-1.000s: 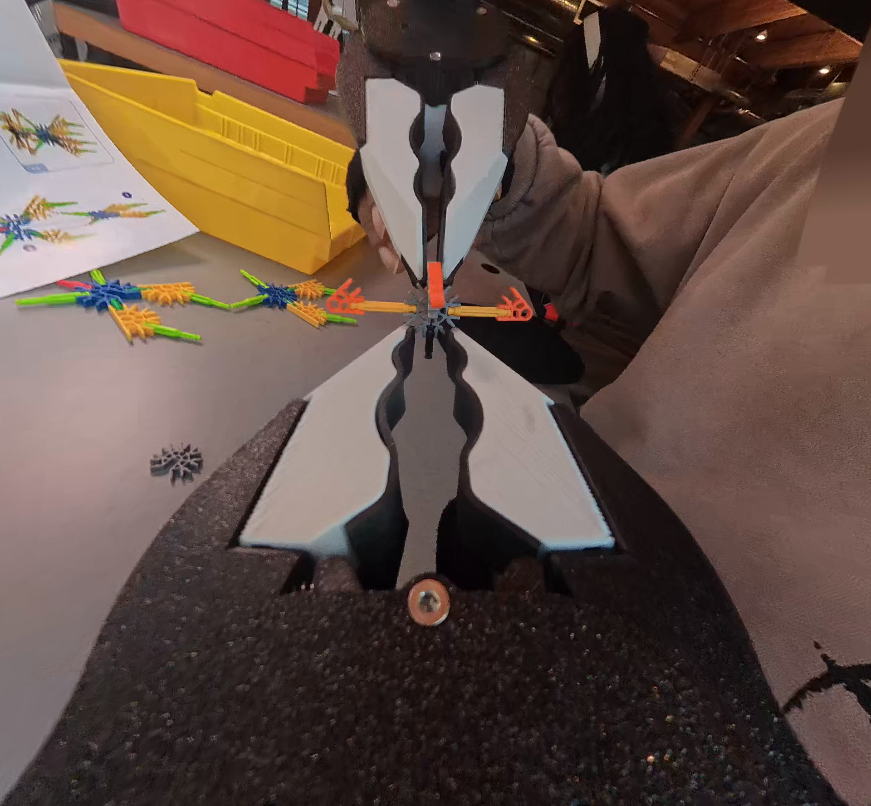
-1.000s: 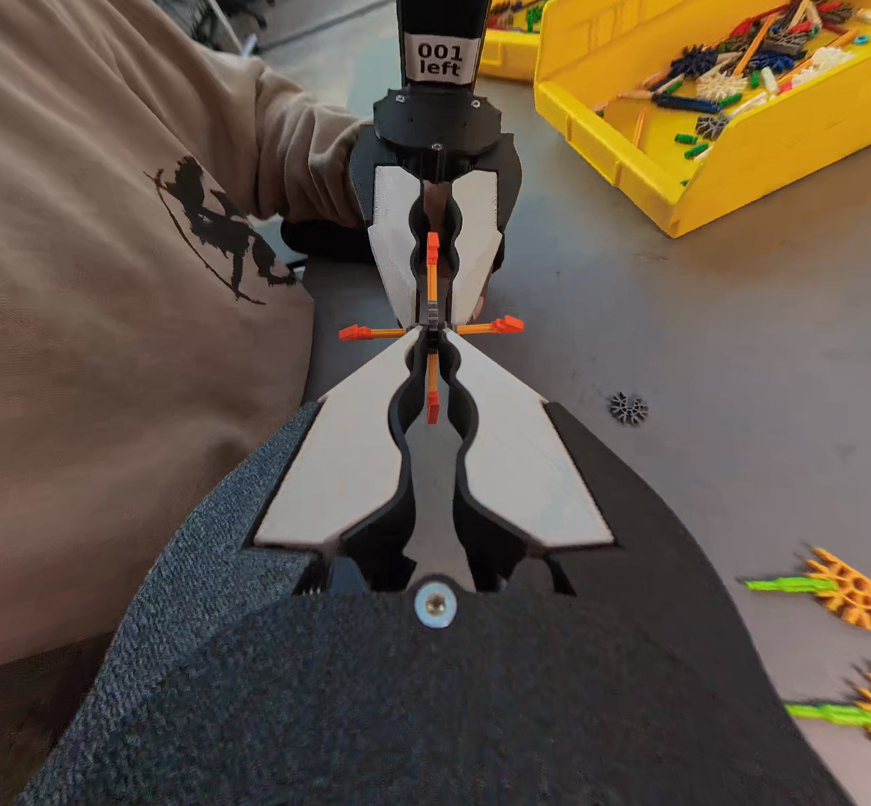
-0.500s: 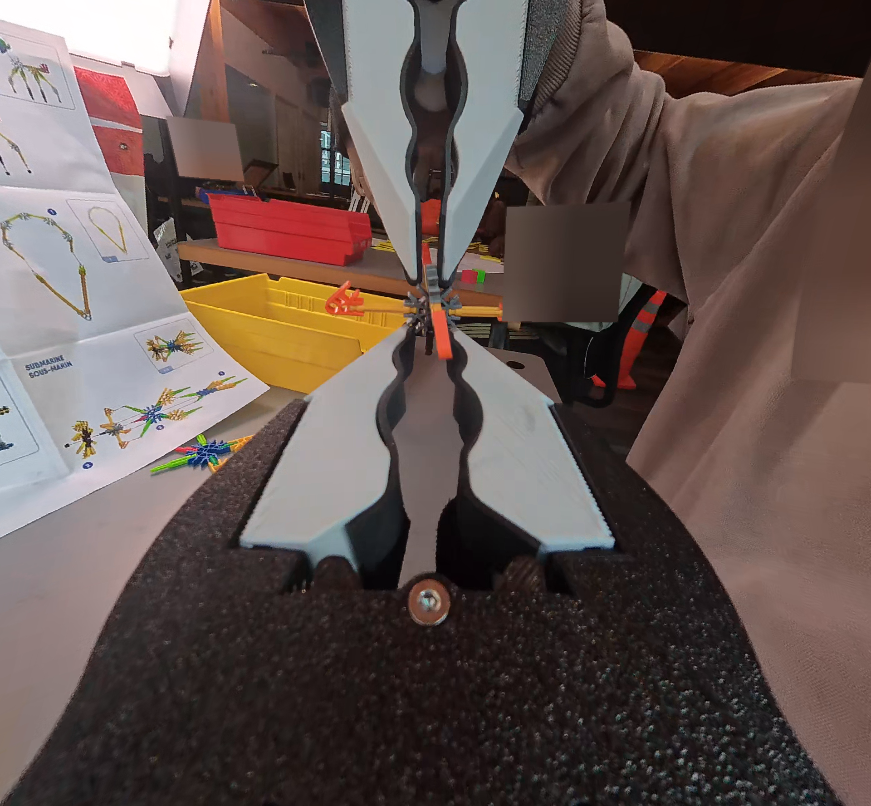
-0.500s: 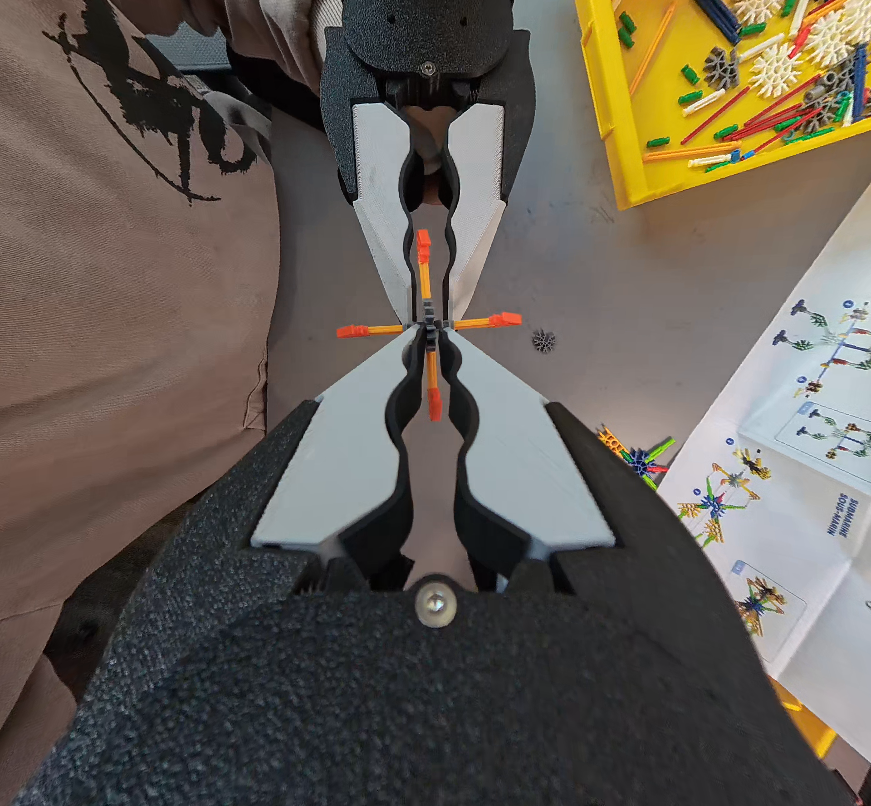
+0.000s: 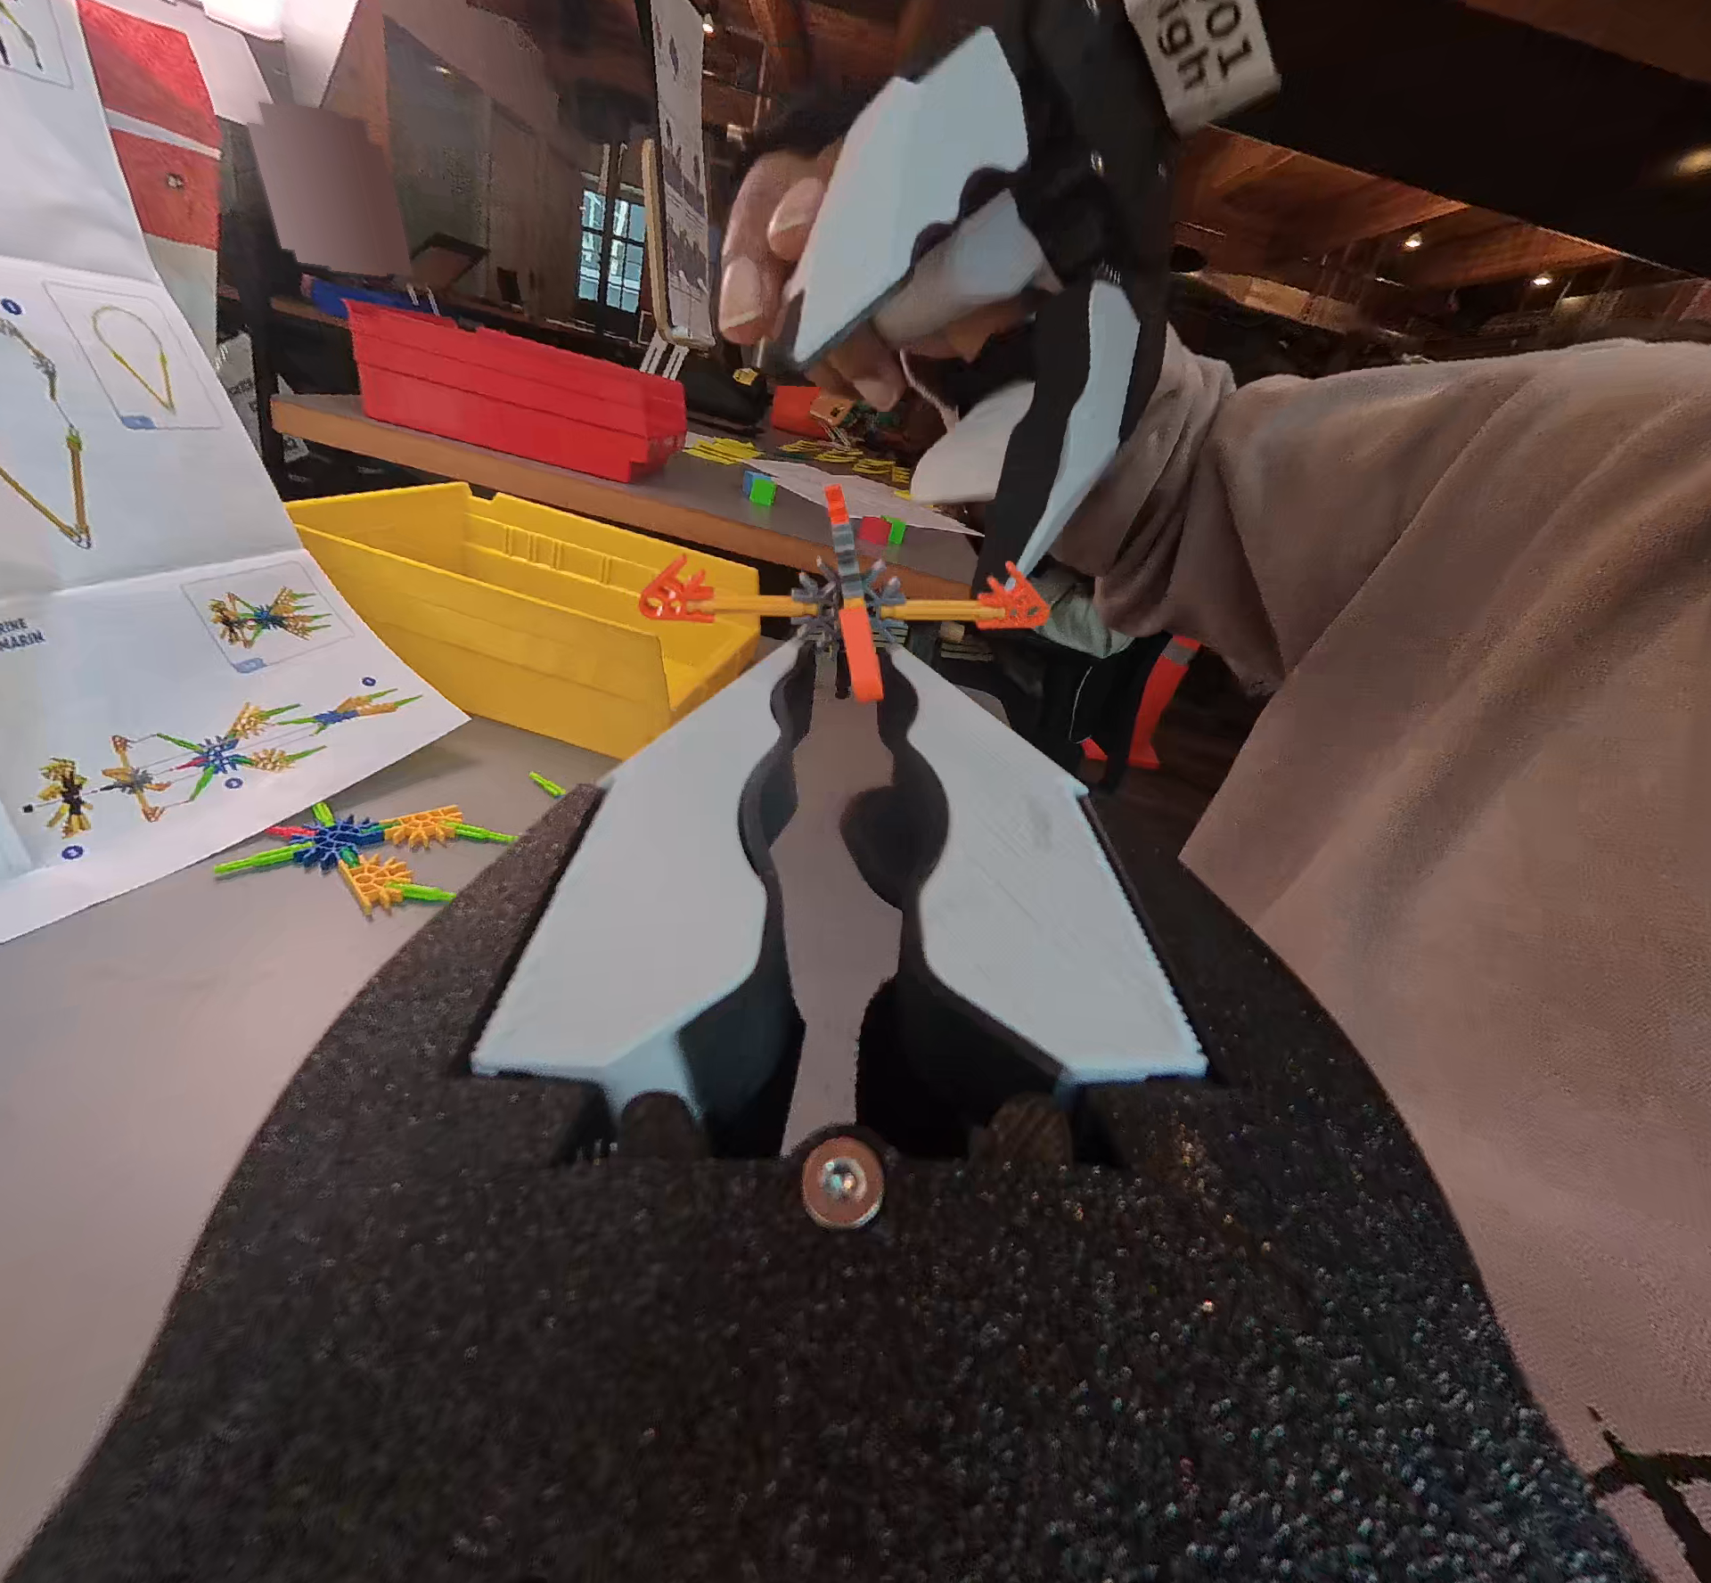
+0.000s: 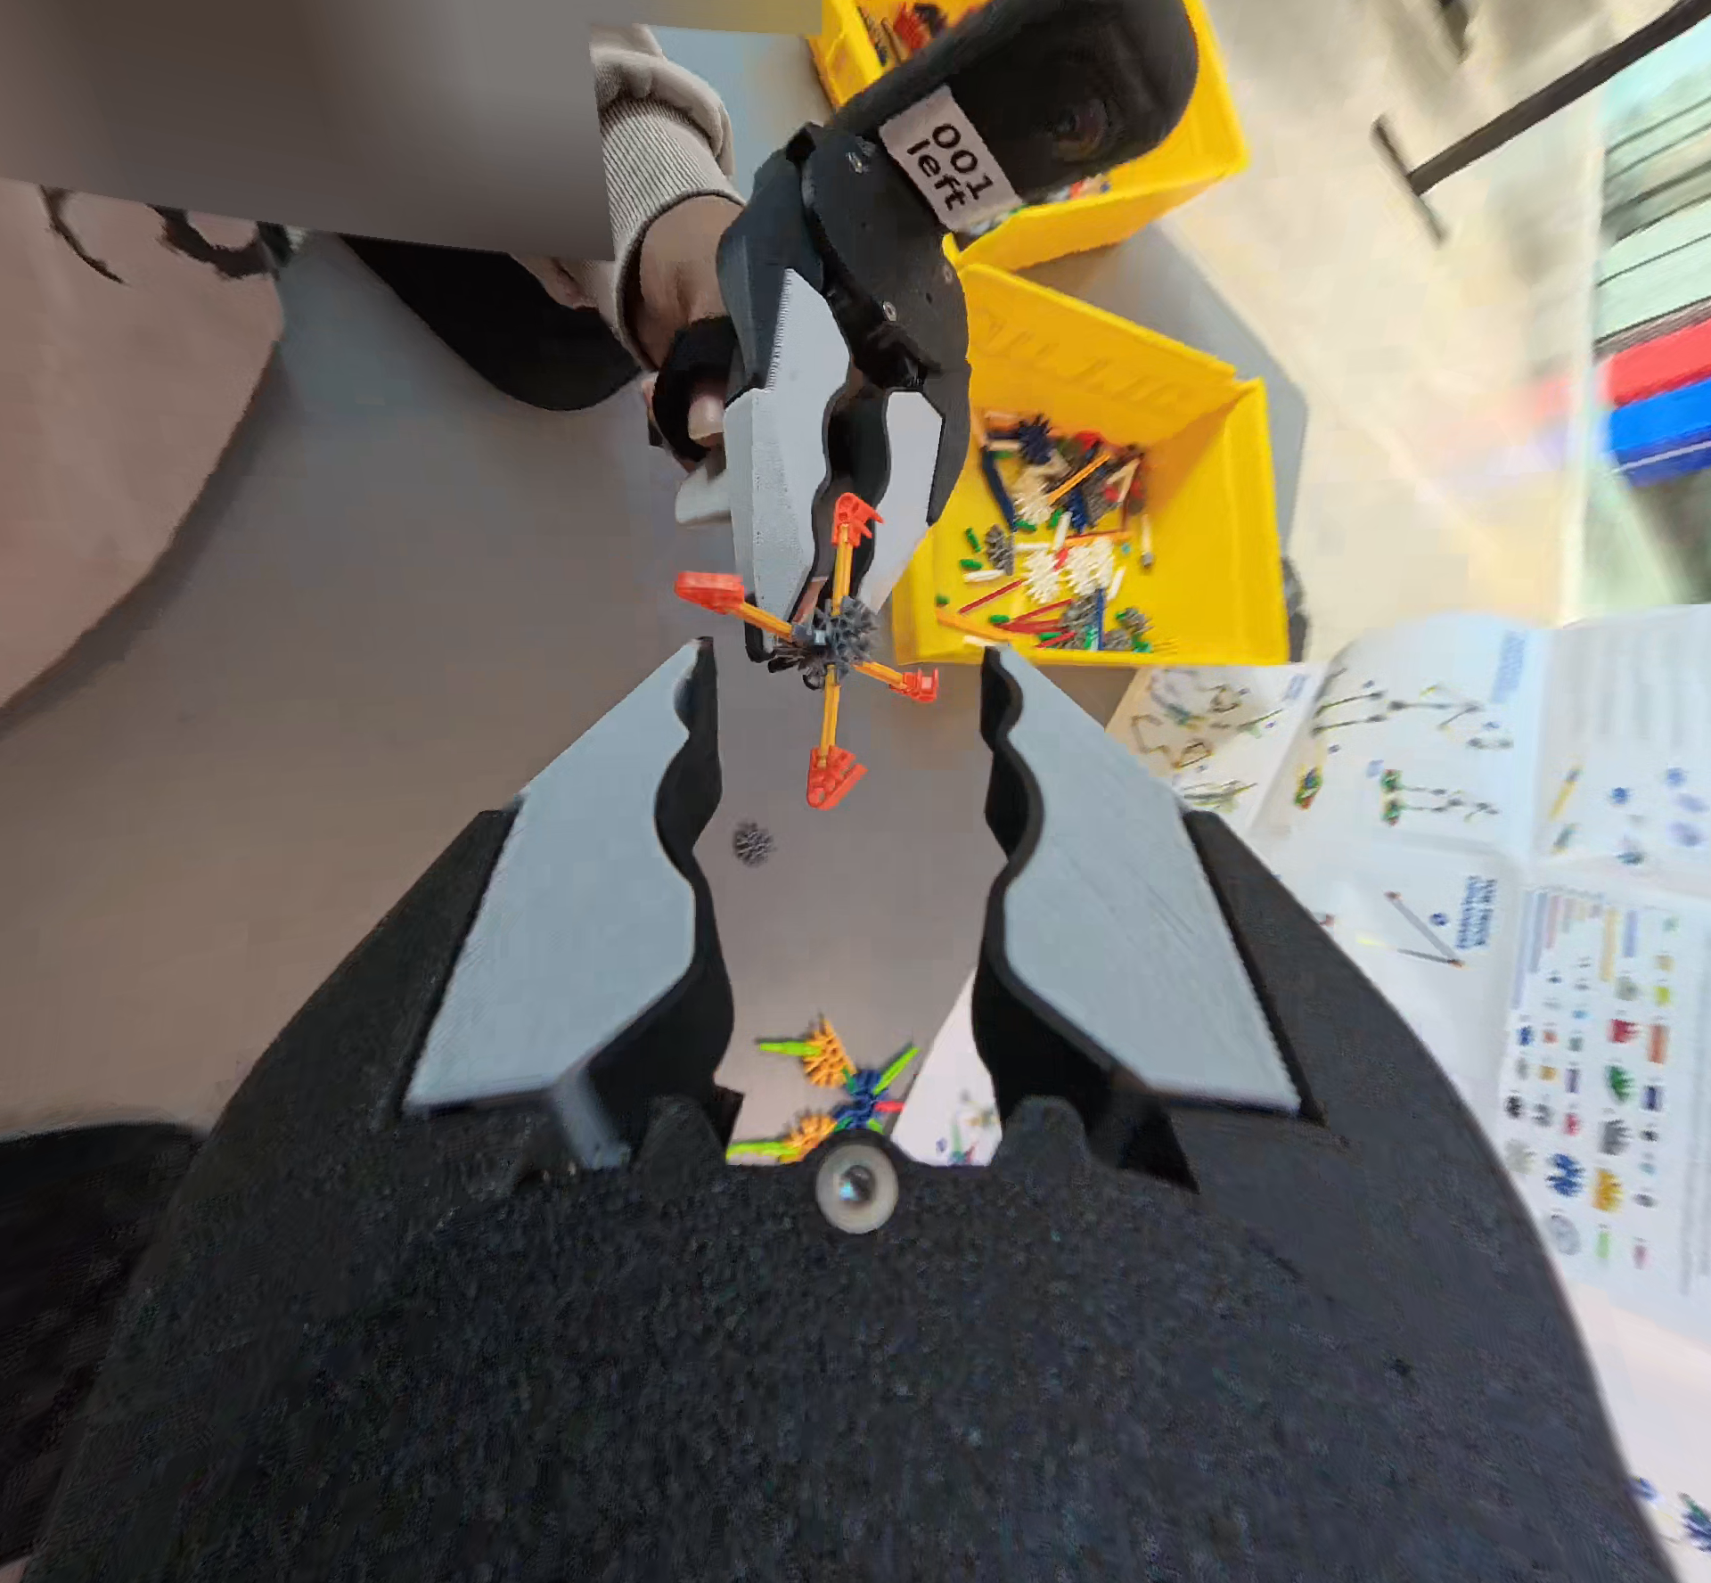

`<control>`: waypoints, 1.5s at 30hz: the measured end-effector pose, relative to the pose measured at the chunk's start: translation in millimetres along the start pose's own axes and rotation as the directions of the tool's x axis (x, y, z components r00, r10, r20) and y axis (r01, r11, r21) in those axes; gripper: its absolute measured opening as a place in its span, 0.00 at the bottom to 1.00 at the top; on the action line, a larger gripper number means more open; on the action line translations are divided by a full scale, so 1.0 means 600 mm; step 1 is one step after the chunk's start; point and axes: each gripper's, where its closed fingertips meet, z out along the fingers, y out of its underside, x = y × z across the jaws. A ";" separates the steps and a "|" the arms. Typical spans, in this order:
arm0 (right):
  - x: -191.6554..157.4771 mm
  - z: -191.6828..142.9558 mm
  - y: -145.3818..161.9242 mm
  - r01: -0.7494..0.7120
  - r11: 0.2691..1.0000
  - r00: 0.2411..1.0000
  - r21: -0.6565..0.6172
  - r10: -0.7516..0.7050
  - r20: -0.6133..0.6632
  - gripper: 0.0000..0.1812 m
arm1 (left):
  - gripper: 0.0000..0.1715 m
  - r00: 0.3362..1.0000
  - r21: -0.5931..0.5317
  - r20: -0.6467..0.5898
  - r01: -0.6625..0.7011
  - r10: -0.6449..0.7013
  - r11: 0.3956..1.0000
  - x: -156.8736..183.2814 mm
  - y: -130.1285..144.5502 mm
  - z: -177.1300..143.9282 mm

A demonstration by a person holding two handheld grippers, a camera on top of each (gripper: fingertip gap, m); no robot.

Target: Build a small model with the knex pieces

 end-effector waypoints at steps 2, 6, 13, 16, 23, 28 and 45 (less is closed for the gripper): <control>-0.005 0.013 0.006 0.149 0.988 0.973 0.039 -0.140 -0.185 0.33 | 0.07 1.000 -0.018 -0.004 0.026 -0.027 0.999 0.000 0.000 -0.001; -0.019 0.047 0.029 0.260 0.965 0.904 0.030 -0.233 -0.357 0.33 | 0.07 0.997 -0.043 -0.040 0.068 -0.070 0.997 0.008 0.000 0.000; -0.027 0.054 0.023 0.301 0.951 0.888 0.067 -0.254 -0.384 0.20 | 0.07 0.987 -0.090 -0.075 0.132 -0.139 0.987 0.018 0.019 0.007; -0.031 0.055 0.026 0.277 0.956 0.897 0.091 -0.224 -0.381 0.19 | 0.09 0.979 -0.088 -0.097 0.169 -0.178 0.982 0.022 0.021 0.006; -0.024 0.055 0.032 0.217 0.970 0.903 0.110 -0.156 -0.400 0.19 | 0.12 0.964 -0.058 -0.116 0.232 -0.238 0.971 0.021 0.020 0.005; -0.015 0.068 0.042 0.225 0.974 0.884 0.038 -0.187 -0.429 0.19 | 0.08 0.963 -0.037 -0.041 0.267 -0.268 0.963 0.003 0.026 0.009; -0.025 0.075 0.045 0.147 0.987 0.926 0.066 -0.114 -0.361 0.24 | 0.05 0.969 -0.020 -0.053 0.242 -0.242 0.970 0.002 0.037 -0.001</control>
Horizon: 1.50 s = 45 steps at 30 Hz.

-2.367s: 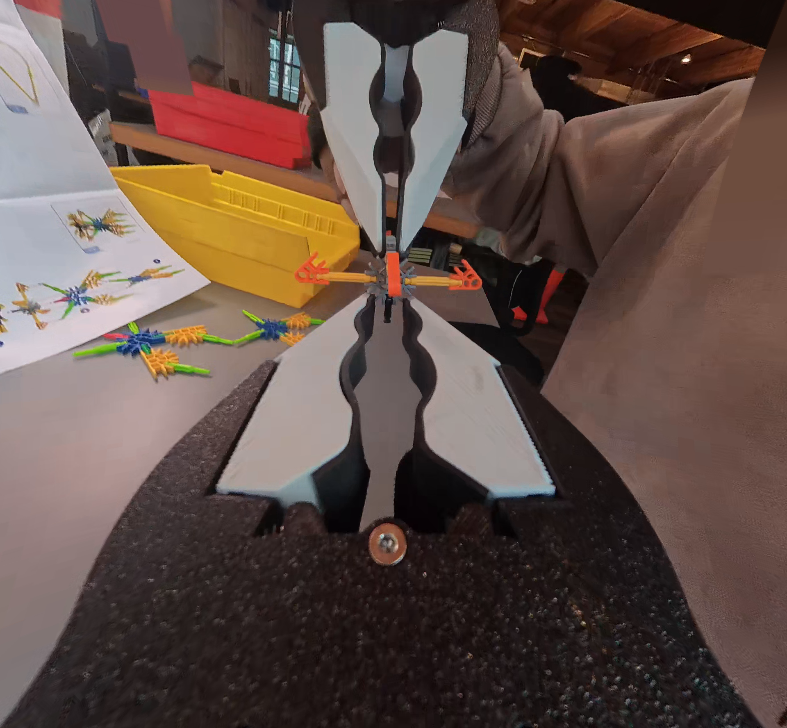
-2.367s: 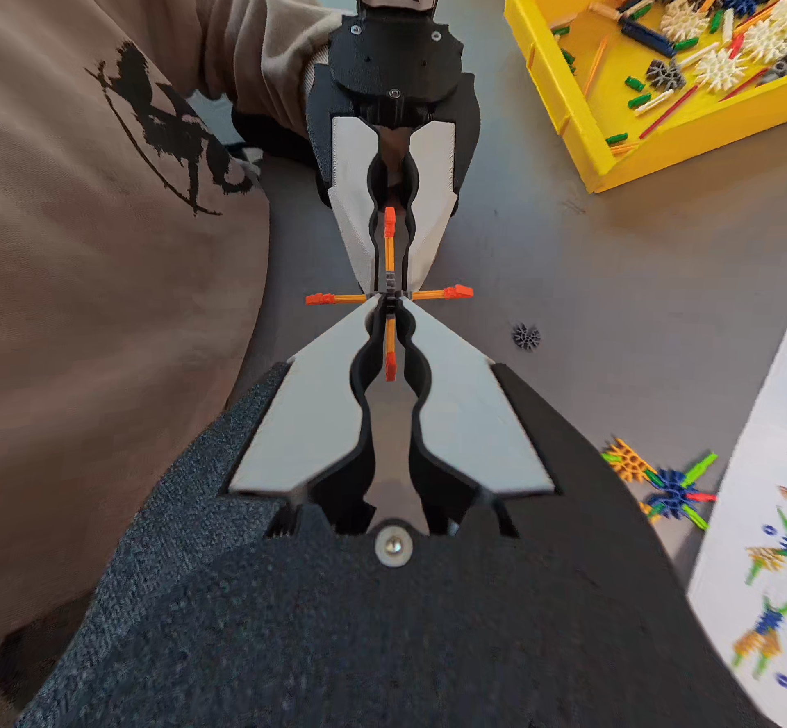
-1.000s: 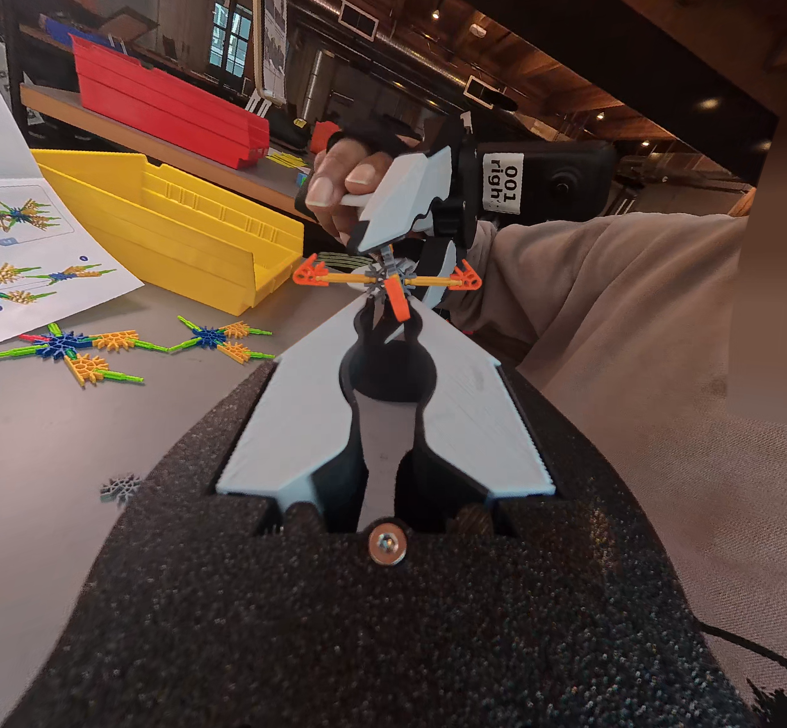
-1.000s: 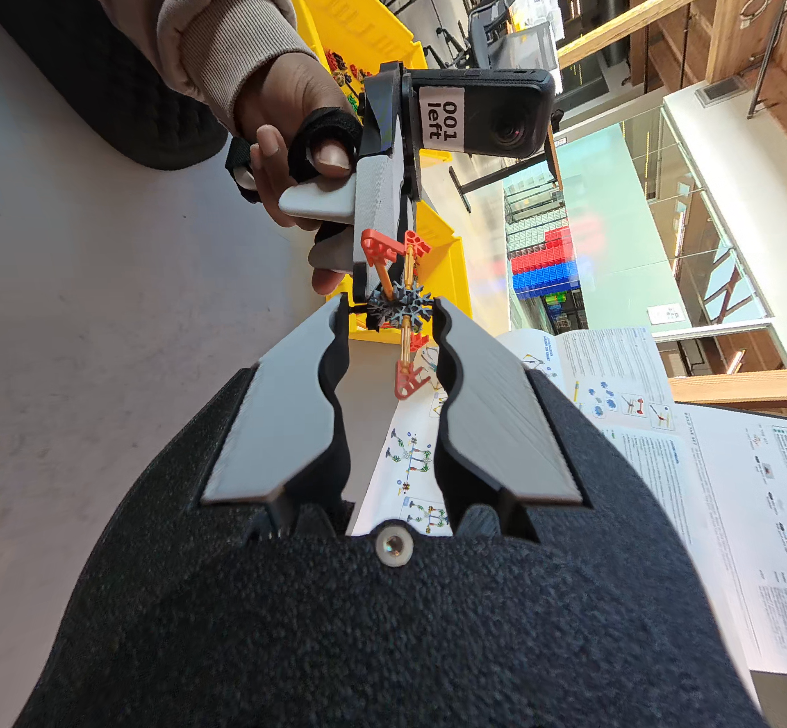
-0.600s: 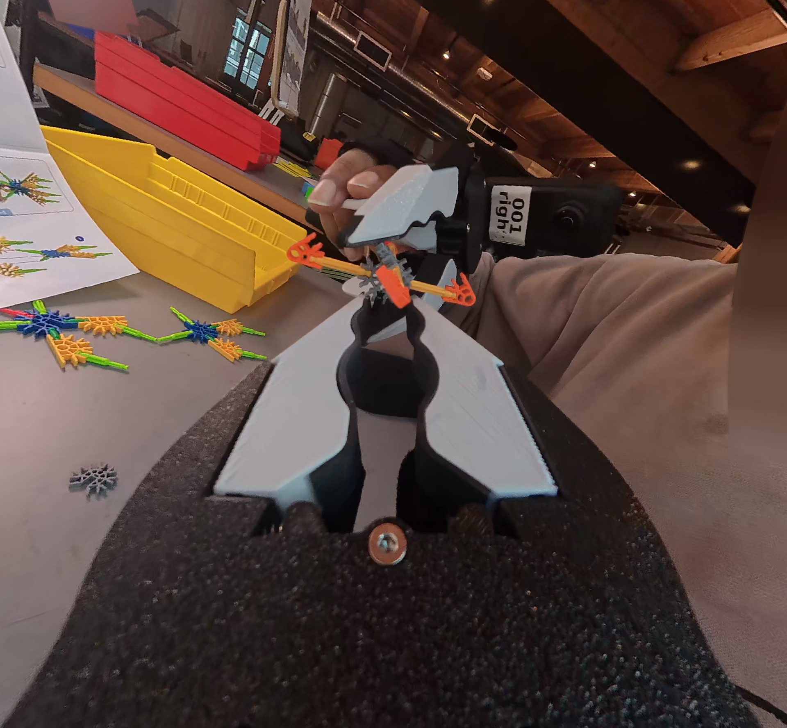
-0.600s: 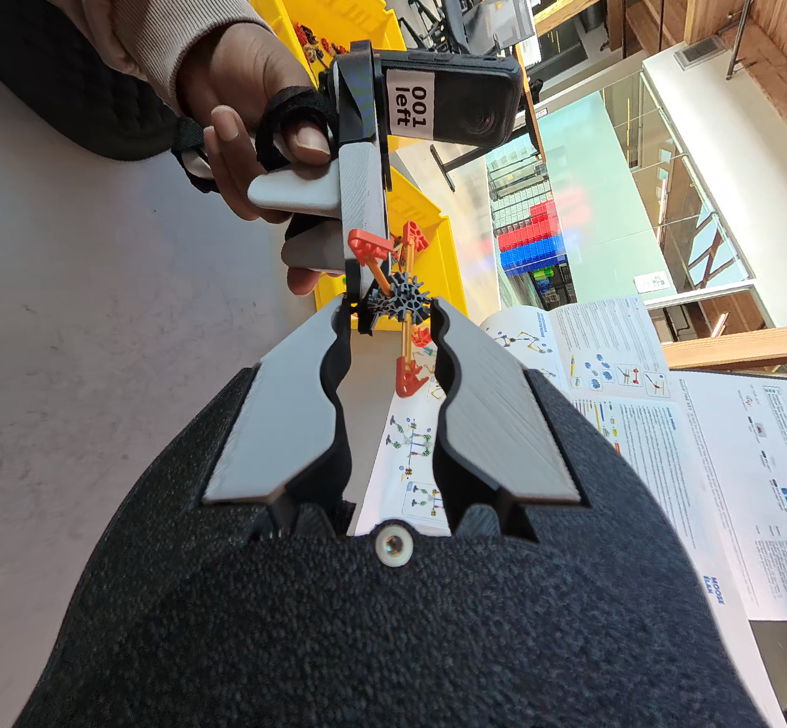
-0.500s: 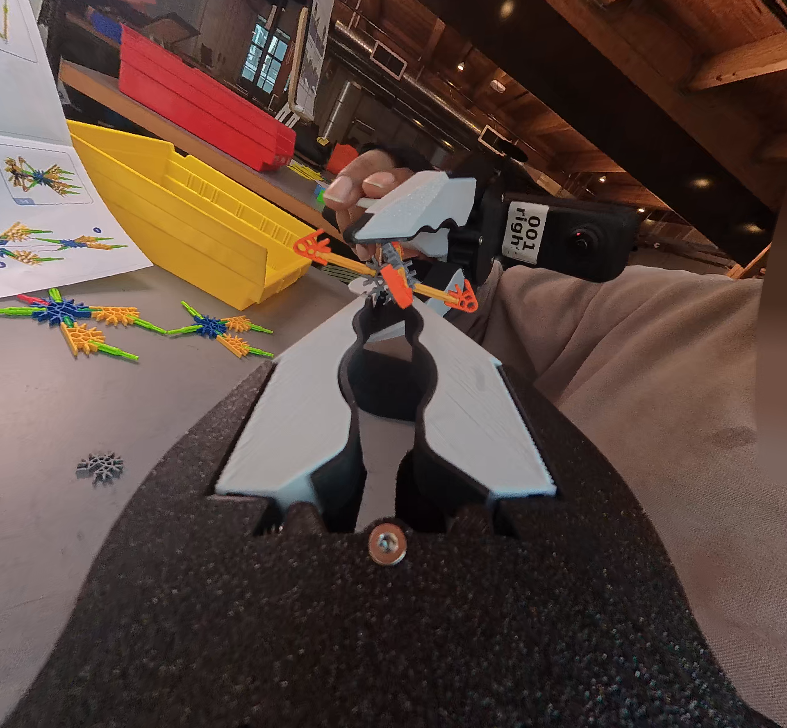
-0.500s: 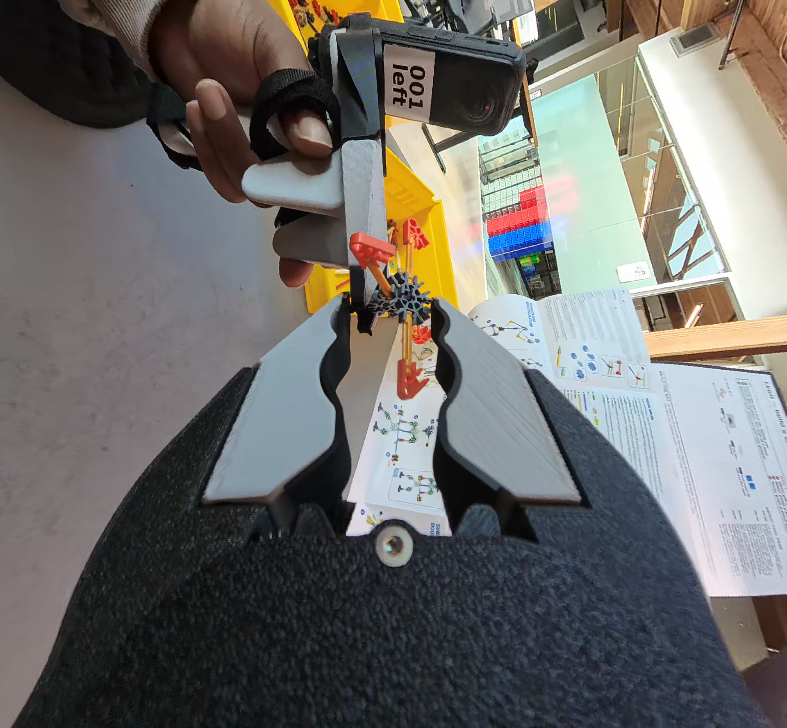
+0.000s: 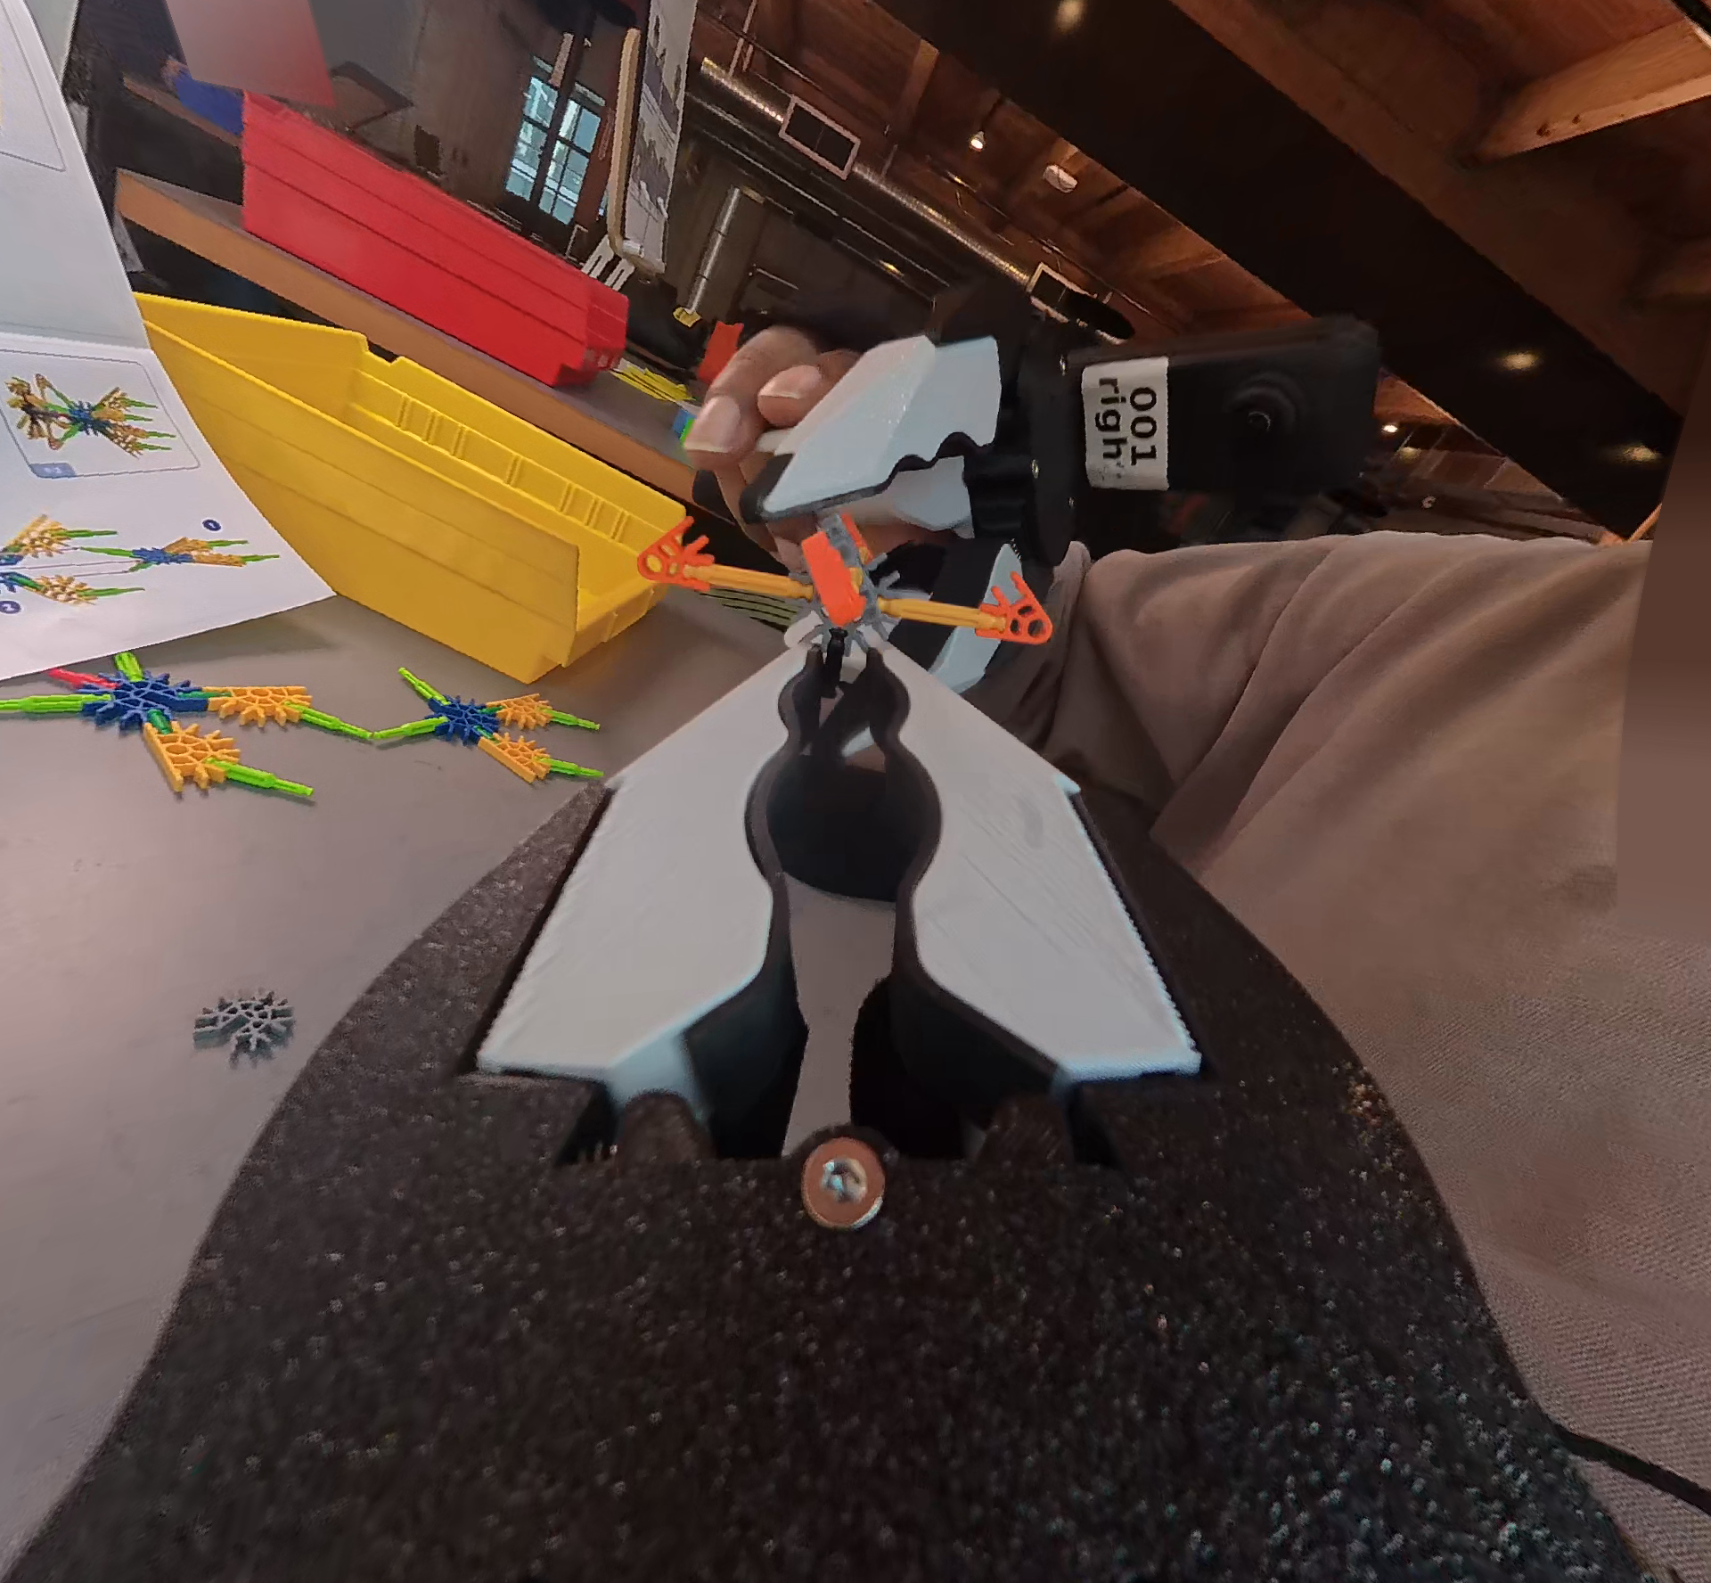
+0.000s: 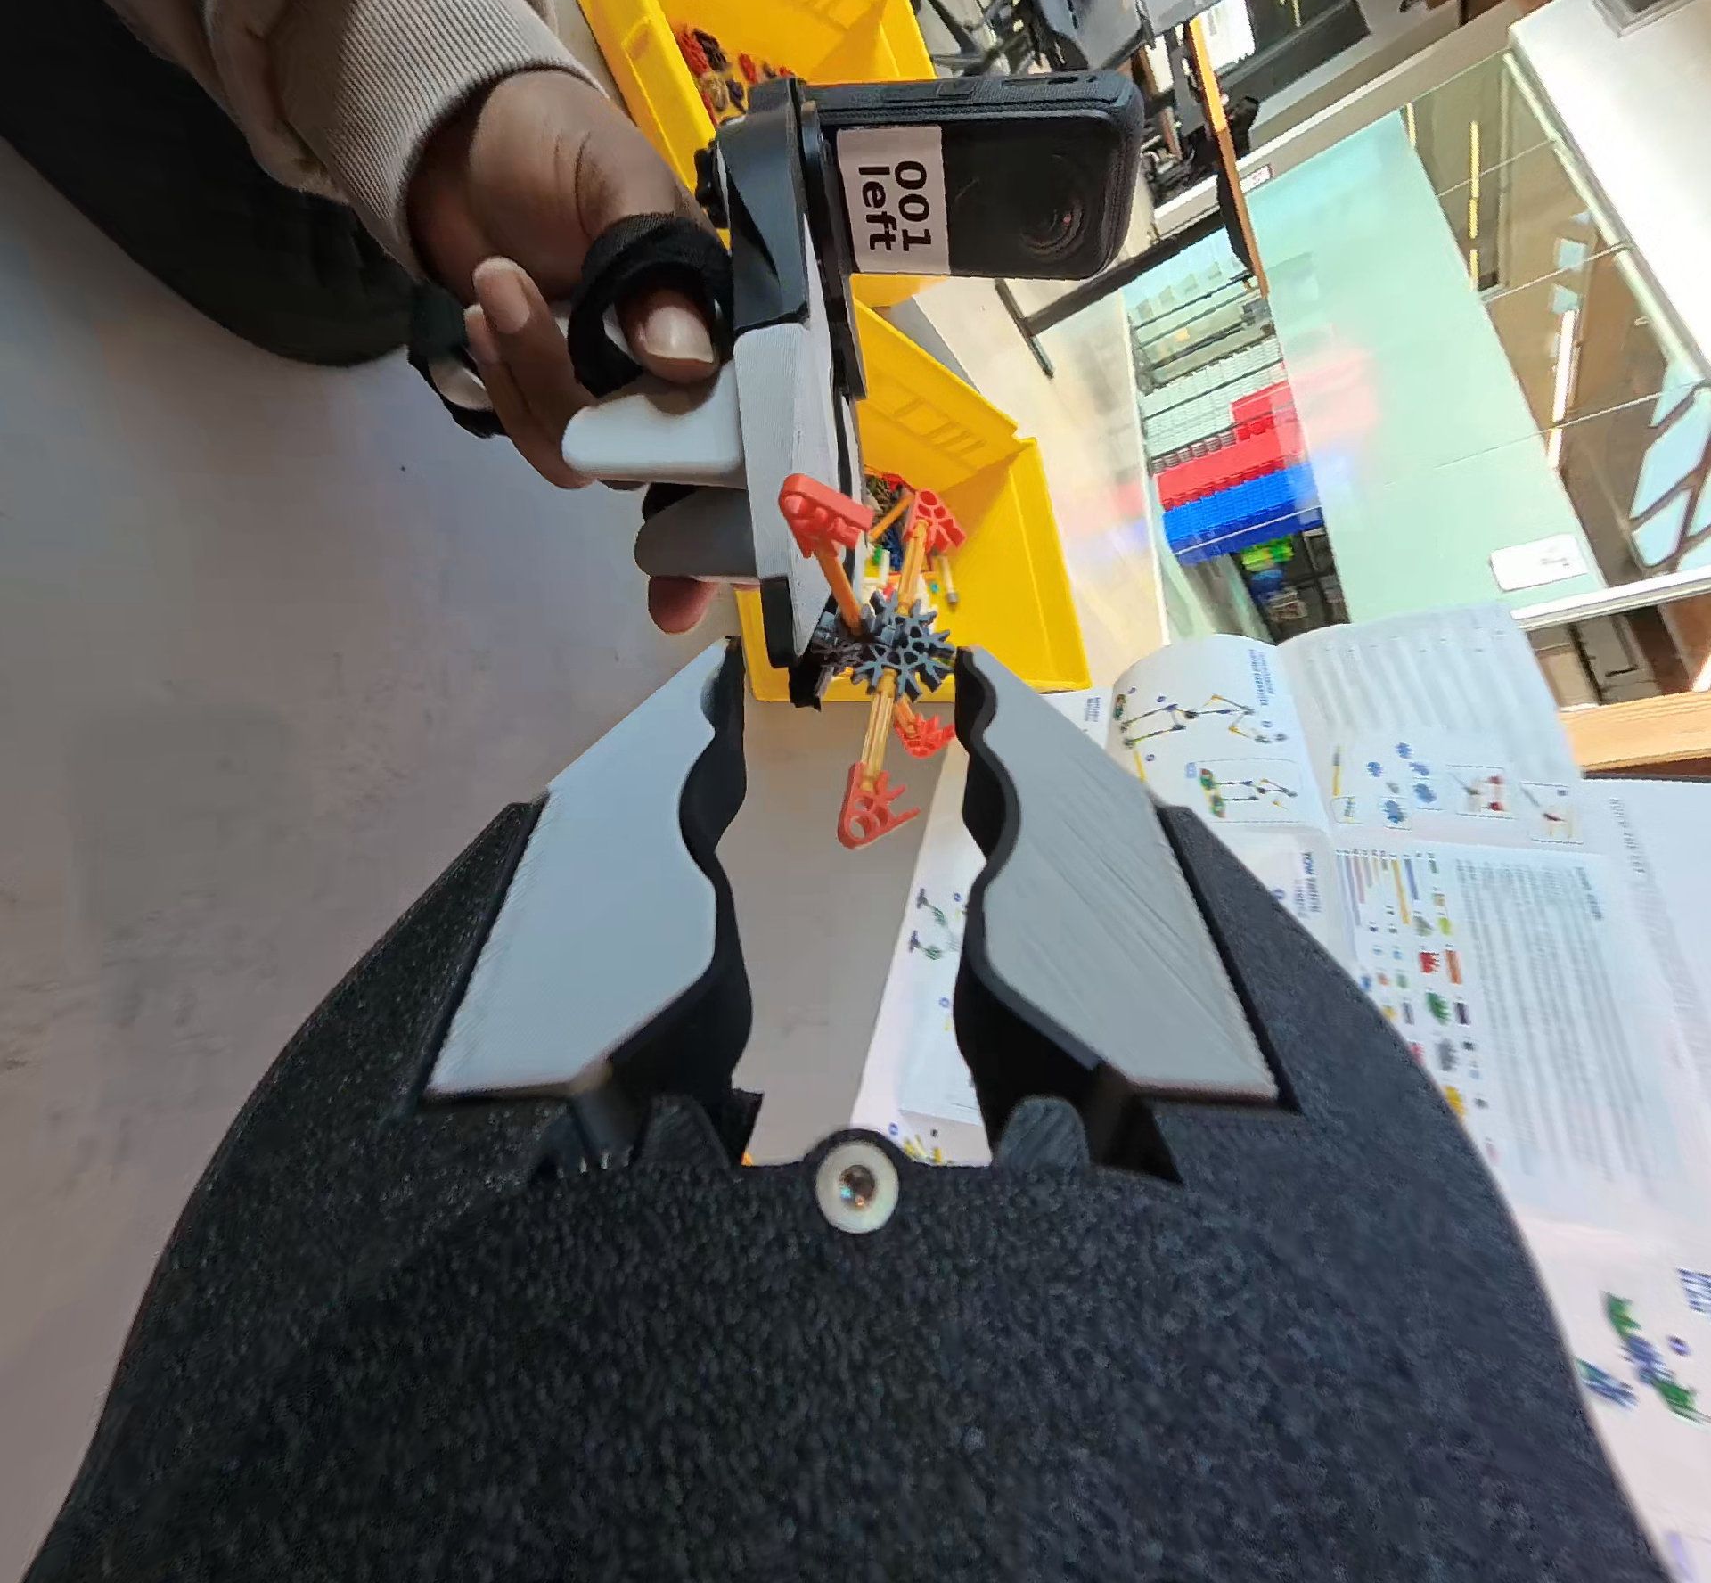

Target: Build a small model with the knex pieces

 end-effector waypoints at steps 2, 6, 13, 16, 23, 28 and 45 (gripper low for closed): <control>-0.005 -0.004 -0.007 -0.110 0.993 0.992 0.041 0.108 0.066 0.25 | 0.05 0.998 -0.021 0.022 -0.064 0.064 0.998 -0.001 0.003 -0.001; 0.000 -0.025 -0.022 -0.498 0.863 0.841 0.089 0.456 0.290 0.24 | 0.05 0.985 -0.052 0.066 -0.154 0.157 0.987 -0.004 0.007 -0.003; 0.004 -0.030 -0.004 -0.772 0.630 0.533 -0.089 0.716 0.451 0.07 | 0.02 0.944 -0.136 0.145 -0.278 0.297 0.951 -0.017 0.021 -0.002; 0.003 -0.027 -0.006 -0.785 0.613 0.514 -0.084 0.721 0.465 0.05 | 0.02 0.942 -0.142 0.149 -0.280 0.301 0.949 -0.018 0.023 -0.004; 0.007 -0.027 -0.002 -0.740 0.672 0.599 -0.041 0.685 0.416 0.01 | 0.02 0.931 -0.150 0.165 -0.303 0.326 0.941 -0.020 0.020 -0.009; -0.001 -0.028 -0.005 -0.719 0.688 0.594 -0.097 0.681 0.429 0.01 | 0.01 0.924 -0.169 0.164 -0.319 0.346 0.932 -0.018 0.023 -0.009; 0.004 -0.029 -0.014 -0.927 0.356 0.232 -0.121 0.795 0.561 0.00 | 0.08 0.962 -0.068 0.074 -0.258 0.263 0.964 0.004 0.013 -0.015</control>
